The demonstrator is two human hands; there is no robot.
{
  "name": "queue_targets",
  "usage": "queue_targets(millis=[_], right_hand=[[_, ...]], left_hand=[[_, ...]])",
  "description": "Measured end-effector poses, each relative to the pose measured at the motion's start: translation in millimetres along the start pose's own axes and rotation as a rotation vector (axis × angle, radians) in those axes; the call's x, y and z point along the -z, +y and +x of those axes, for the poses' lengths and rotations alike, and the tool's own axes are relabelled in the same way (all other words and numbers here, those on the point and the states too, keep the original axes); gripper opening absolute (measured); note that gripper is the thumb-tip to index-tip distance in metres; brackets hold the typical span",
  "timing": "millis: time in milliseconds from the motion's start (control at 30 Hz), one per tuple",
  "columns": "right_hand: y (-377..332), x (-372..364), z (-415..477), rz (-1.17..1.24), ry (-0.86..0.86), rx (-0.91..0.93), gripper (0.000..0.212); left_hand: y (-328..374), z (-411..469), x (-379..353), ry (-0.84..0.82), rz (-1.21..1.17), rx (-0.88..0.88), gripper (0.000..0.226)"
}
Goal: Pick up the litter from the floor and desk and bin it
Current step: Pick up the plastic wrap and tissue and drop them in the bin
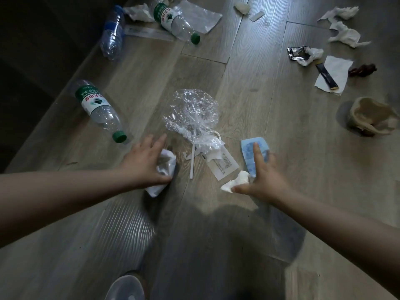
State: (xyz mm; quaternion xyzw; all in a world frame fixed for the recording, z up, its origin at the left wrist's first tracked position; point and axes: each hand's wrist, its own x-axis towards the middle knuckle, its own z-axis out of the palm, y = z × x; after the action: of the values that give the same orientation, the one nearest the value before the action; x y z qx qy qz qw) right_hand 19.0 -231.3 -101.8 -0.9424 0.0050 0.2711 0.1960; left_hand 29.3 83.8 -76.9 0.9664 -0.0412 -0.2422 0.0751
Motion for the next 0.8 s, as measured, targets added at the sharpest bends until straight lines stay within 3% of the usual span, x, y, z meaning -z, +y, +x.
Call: queue_targets(millis=[133,400,567,800], right_hand=[[-15.8,-5.5,10.3,-0.028,-0.018,-0.033,0.138],[-30.9,-10.2,19.1,-0.019,0.043,-0.072,0.136],[-36.3,-8.9,24.1,-0.099,0.083,-0.086,0.132],[-34.5,-7.8,39.7,-0.176,0.123,-0.064,0.129]], left_hand=[[13.8,25.4,17.1,0.032,-0.036,-0.011,0.132],[62.1,62.5,14.2,-0.086,-0.017,-0.004,0.137],[66.2,70.8,5.8,-0.056,0.179,-0.015,0.115],[46.6,79.4,7.7,0.016,-0.047,0.008,0.09]])
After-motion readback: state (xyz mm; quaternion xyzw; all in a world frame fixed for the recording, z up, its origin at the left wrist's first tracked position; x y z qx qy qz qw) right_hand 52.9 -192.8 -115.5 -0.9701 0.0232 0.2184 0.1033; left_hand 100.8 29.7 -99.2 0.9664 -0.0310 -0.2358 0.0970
